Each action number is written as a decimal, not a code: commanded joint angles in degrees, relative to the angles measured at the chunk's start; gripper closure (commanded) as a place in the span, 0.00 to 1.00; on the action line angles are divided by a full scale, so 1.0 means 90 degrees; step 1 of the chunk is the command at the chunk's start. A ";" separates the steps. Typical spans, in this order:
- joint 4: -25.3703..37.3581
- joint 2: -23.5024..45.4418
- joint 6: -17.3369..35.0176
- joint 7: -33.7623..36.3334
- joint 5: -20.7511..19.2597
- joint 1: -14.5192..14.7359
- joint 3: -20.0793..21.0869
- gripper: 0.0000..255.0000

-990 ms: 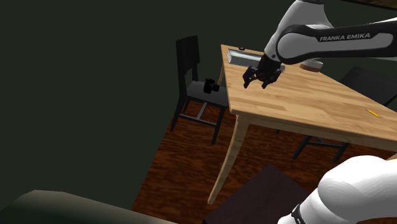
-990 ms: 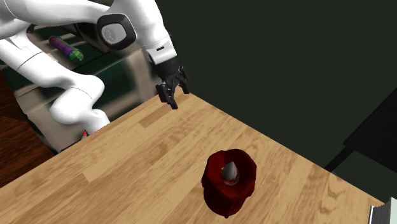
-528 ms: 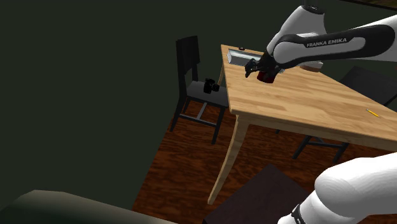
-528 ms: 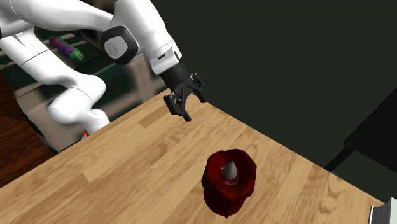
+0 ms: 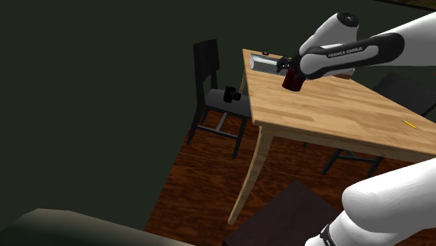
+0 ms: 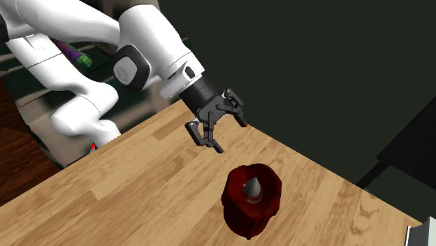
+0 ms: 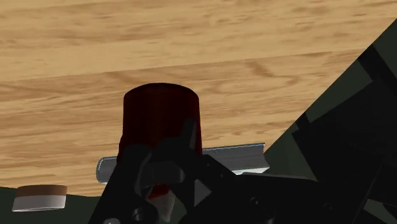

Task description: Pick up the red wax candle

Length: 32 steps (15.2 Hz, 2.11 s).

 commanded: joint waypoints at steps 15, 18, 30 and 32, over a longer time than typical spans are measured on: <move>0.1114 0.1377 0.2654 0.3441 -0.2118 -0.2780 0.0920 0.00; 0.1056 0.1470 0.2881 0.4179 -0.2871 -0.3428 0.1421 0.00; 0.1127 0.1593 0.3061 0.5227 -0.3936 -0.4361 0.2187 1.00; 0.1084 0.1559 0.3063 0.5101 -0.3809 -0.4263 0.2095 1.00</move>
